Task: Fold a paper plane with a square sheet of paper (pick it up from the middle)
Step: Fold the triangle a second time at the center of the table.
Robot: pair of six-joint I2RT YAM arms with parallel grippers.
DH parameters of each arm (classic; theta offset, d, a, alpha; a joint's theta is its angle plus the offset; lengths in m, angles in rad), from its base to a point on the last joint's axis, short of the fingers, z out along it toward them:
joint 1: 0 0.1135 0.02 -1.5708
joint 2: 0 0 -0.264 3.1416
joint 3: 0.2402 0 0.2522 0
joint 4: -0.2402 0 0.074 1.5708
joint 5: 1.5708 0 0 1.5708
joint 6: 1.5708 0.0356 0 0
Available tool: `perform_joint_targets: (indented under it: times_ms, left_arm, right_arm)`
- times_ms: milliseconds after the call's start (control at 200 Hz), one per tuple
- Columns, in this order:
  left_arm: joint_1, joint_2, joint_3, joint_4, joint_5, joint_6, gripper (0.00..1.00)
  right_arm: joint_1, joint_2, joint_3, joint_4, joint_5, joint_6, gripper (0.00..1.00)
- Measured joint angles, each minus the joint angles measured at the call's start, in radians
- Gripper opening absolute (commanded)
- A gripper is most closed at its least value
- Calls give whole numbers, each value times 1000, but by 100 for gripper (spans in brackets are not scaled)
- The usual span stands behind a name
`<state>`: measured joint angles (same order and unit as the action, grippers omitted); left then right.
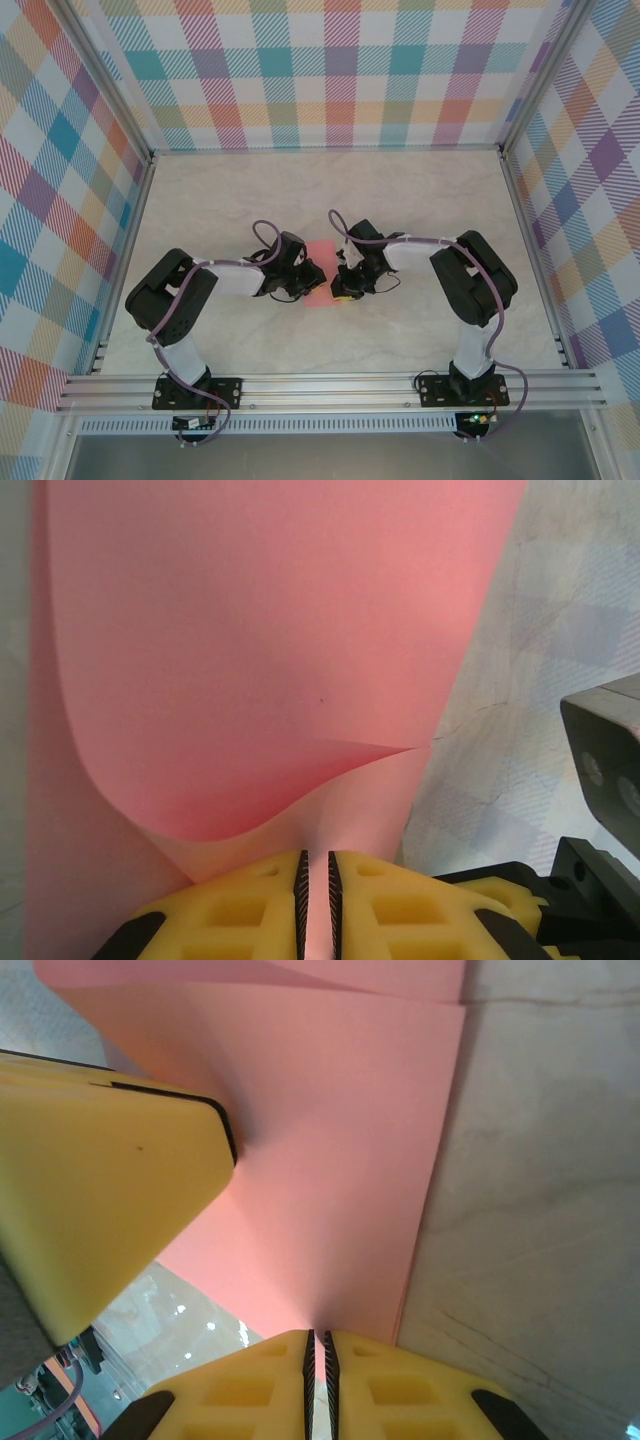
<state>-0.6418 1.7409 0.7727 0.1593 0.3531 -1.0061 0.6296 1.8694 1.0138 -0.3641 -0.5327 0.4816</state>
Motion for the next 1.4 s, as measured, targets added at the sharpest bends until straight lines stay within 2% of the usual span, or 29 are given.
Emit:
perform_joint_targets:
  times_ms: [395, 810, 1190, 1400]
  left_arm:
    - [0, -20, 1, -48, -56, 16, 17]
    - [14, -20, 20, -89, -78, 98, 17]
    - [108, -11, 46, -119, -79, 175, 17]
    - [119, -11, 66, -151, -82, 205, 17]
  right_arm:
    - [0, 0, 0, -5, 13, -20, 14]
    - [0, 0, -2, -6, 16, -28, 14]
    - [0, 0, -7, -5, 19, -48, 14]
    - [0, -1, -6, -5, 21, -49, 14]
